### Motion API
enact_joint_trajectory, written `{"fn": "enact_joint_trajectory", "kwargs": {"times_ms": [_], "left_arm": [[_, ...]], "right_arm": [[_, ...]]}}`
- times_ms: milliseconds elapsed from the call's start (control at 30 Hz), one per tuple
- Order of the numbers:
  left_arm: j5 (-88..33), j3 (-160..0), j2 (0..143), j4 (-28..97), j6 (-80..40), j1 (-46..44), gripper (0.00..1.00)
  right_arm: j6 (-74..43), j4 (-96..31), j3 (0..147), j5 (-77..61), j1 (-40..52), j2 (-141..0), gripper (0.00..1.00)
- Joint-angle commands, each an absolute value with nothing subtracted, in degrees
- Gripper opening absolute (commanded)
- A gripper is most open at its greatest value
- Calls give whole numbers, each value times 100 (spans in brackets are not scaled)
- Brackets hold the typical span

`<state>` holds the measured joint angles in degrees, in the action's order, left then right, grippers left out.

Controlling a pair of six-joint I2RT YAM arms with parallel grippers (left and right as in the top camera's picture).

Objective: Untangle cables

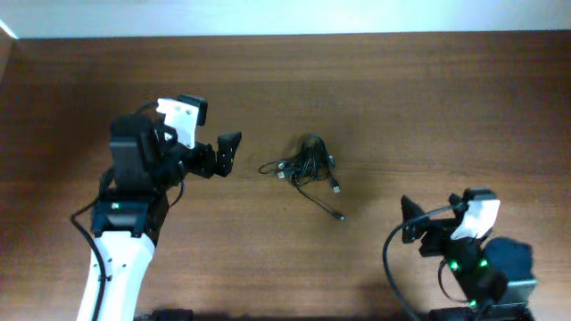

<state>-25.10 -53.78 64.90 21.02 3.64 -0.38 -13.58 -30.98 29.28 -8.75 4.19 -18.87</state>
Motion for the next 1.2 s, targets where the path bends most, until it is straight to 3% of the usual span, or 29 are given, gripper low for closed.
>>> {"fn": "enact_joint_trajectory", "kwargs": {"times_ms": [0,200,367,533,800,967,1167], "left_arm": [[-2550,-6357,6997,2958,349,-60,99],[-2069,-8073,8160,4952,766,-301,99],[-2126,-8243,8812,4869,1258,-893,99],[-2119,-8243,9686,4897,2056,-1347,83],[-2462,-8246,10619,4051,1841,-2012,42],[-1861,-8243,10967,3940,1321,-2169,32],[-1809,-8243,11262,4381,2158,-2123,33]], "right_arm": [[-1400,-3990,4451,-1024,449,-3096,99],[-1376,-6340,7380,-1227,449,-5671,99],[-1376,-6405,8031,-1826,449,-7146,99],[-1074,-6390,8031,-1824,449,-7378,99],[-1100,-6392,8029,-1872,449,-7411,99],[-1144,-6416,8029,-2021,449,-7441,99],[-1142,-6416,8027,-2040,449,-7443,99]]}}
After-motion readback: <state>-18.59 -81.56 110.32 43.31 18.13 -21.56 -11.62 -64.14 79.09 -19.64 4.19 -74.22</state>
